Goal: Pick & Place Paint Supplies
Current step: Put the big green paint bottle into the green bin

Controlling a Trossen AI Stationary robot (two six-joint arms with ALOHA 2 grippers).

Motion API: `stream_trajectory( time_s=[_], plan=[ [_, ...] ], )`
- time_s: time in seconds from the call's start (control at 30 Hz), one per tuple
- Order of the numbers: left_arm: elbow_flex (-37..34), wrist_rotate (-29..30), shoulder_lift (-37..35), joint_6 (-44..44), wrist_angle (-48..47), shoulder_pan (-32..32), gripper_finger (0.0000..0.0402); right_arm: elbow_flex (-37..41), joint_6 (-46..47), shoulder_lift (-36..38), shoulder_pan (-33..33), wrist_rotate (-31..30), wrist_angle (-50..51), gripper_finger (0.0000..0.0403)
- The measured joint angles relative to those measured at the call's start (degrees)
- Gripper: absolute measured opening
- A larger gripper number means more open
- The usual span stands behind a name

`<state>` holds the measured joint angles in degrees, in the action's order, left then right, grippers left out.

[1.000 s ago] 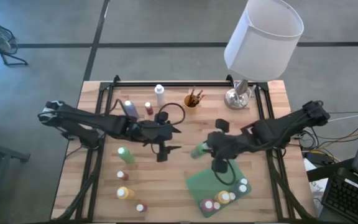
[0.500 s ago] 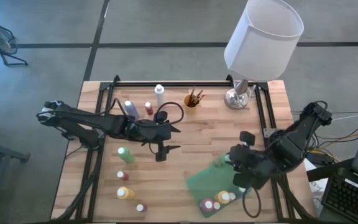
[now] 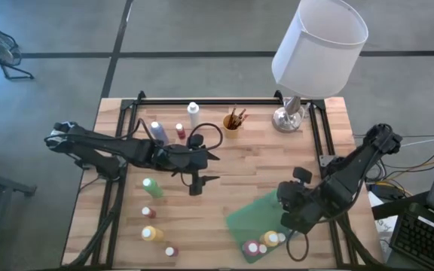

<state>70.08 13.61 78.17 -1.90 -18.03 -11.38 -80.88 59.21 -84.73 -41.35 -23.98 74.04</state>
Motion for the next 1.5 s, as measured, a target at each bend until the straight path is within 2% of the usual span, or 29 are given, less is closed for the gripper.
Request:
stream_trajectory(
  time_s=[0.17,0.57,0.8,1.03,1.5],
  plan=[
    [0.00,0.00,0.00,-0.01,0.01,0.00,0.0287,3.05,-0.30,1.40,-1.32,1.37,-4.92,0.0114],
    [0.00,0.01,0.00,-0.04,0.12,0.02,0.0286,16.03,2.67,10.99,-2.40,3.18,-15.19,0.0114],
    [0.00,0.02,0.00,-0.05,0.24,0.02,0.0286,21.29,3.76,13.30,-2.94,3.56,-16.31,0.0114],
    [0.00,0.02,0.00,-0.81,0.47,0.02,0.0286,23.96,3.81,13.91,-4.20,3.70,-19.68,0.0114],
    [0.00,0.02,0.00,-1.61,0.47,0.02,0.0286,24.08,3.73,13.53,-6.13,4.19,-20.46,0.0114]
  ],
)
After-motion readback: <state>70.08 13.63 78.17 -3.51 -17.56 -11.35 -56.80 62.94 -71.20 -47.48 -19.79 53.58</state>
